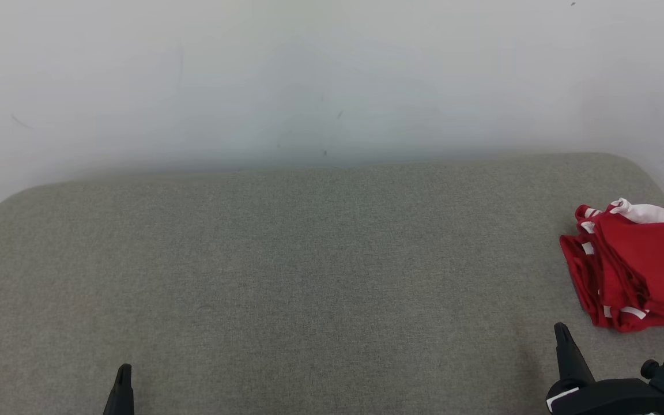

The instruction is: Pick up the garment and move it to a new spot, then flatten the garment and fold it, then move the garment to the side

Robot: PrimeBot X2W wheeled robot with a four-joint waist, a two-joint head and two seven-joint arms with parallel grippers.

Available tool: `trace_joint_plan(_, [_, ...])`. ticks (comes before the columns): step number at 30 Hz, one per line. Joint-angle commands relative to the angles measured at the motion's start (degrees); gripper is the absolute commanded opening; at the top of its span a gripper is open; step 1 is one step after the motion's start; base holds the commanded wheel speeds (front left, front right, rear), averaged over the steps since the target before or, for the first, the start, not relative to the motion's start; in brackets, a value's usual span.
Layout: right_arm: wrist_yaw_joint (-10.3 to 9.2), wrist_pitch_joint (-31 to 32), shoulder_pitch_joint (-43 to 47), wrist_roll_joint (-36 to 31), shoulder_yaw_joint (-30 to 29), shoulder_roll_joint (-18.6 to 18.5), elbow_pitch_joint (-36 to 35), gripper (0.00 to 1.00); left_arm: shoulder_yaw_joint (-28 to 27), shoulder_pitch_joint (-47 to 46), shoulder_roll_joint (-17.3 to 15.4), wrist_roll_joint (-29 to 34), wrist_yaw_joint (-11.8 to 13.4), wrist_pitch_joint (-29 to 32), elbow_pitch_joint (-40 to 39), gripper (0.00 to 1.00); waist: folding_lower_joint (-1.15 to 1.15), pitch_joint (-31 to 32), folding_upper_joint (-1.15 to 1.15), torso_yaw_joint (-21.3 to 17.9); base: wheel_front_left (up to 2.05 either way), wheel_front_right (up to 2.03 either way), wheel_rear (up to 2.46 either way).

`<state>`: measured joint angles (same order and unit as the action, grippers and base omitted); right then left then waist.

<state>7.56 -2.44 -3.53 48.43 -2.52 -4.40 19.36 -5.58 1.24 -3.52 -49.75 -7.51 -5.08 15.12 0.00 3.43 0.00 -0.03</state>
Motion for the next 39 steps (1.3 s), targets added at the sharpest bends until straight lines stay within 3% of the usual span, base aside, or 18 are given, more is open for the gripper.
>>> trace_joint_plan(1, [-0.05, 0.41, -1.44, 2.08, -0.35, 0.01, -1.0, 0.0, -0.26, -1.77, -0.12, -1.87, 0.01, 0.44, -0.88, 0.0, 0.0, -0.06, 0.0, 0.0, 0.0, 0.0, 0.0])
trace_joint_plan(39, [-0.08, 5.19, -2.51, 25.04, -2.49, 0.88, -3.38, 0.0, -0.73, -5.28, 0.29, -24.29, 0.02, 6.7, -0.97, 0.0, 0.0, -1.63, 0.0, 0.01, 0.0, 0.0, 0.0])
